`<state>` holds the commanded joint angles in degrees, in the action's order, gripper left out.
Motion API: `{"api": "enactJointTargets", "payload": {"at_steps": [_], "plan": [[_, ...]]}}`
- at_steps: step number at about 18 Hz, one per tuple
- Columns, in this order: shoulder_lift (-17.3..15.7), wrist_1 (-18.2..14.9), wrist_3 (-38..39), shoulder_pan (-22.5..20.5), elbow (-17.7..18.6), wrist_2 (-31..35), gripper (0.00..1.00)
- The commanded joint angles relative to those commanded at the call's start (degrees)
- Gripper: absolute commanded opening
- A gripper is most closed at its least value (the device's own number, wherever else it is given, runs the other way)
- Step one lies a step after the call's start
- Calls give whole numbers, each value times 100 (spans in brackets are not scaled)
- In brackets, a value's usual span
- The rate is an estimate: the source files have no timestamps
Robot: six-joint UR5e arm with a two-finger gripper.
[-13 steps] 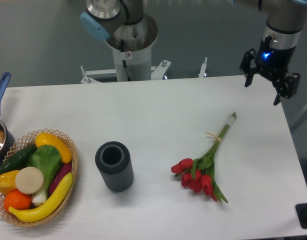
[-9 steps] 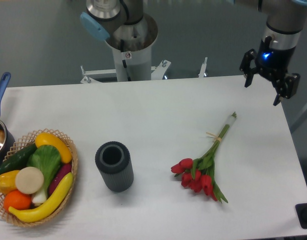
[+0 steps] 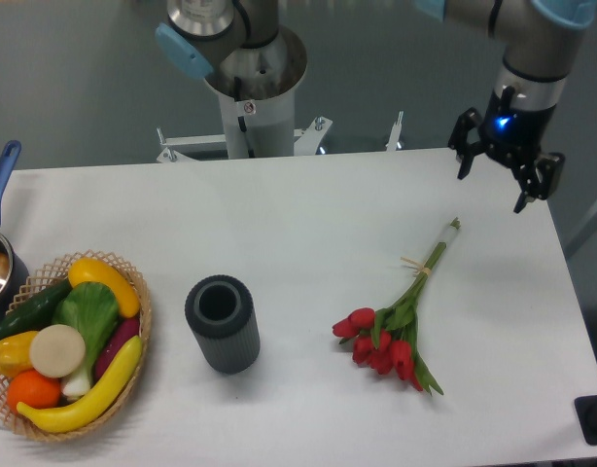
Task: Pick up the flowers from the table
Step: 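Move the open gripper over the stems of the red tulip bouquet, then lower the gripper and close it around the tulip stems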
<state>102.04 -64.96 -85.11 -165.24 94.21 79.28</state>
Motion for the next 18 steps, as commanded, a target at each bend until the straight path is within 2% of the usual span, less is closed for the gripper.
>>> {"api": "enactJointTargets", "payload": {"at_steps": [4,9,13,15,18], "plan": [[211,97,73,149,221,9,100],[632,176,134,351,230,9,100],[975,624,521,545,238,-17,100],[1133,695,574,633,239,-35,100],[1353,1072,723,747,239,-61,100]]}}
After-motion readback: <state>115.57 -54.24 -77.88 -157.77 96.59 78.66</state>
